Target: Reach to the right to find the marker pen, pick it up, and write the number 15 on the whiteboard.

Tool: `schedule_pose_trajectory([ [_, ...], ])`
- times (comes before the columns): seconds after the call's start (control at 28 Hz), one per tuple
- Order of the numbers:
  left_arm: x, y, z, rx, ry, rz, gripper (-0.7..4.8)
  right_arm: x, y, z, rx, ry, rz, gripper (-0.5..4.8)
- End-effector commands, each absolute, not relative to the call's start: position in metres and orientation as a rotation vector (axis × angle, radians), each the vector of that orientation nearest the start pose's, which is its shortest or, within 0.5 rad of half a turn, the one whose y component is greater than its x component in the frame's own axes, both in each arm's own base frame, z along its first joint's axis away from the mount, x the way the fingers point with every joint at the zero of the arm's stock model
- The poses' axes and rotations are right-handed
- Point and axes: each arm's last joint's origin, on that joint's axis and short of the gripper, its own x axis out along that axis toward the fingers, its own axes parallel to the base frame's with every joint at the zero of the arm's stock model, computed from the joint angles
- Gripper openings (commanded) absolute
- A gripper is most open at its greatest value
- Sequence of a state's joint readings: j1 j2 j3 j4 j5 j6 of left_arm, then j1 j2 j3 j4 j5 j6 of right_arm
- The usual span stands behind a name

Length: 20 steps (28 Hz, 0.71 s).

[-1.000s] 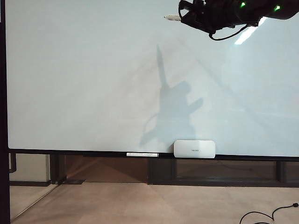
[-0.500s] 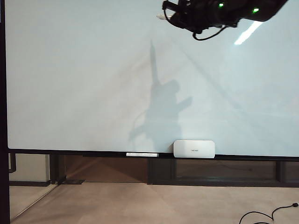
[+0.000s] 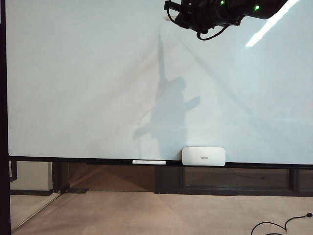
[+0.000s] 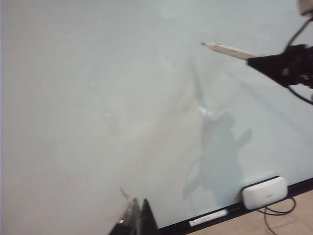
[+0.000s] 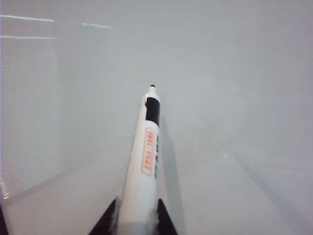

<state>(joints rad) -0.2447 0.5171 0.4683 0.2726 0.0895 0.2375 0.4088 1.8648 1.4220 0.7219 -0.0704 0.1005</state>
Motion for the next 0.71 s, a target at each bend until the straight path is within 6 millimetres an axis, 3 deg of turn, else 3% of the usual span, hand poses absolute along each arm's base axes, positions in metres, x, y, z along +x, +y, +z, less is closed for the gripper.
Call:
schedule_pose_trajectory([
  [0.04,0.129,-0.034,0.306,0.239,-0.274,-0.273,-0.05,0.399,0.175,0.334,0.144,-0.247,0.464,-0.02],
  [0.46,0.127,-0.036,0.311,0.265,-0.345,-0.344,-0.05,0.400,0.175,0.331,0.122,-0.213,0.438,-0.02],
  [0.71,0.127,-0.035,0.313,0.262,-0.361,-0.328,-0.05,0.405,0.178,0.344,0.116,-0.226,0.440,-0.02],
])
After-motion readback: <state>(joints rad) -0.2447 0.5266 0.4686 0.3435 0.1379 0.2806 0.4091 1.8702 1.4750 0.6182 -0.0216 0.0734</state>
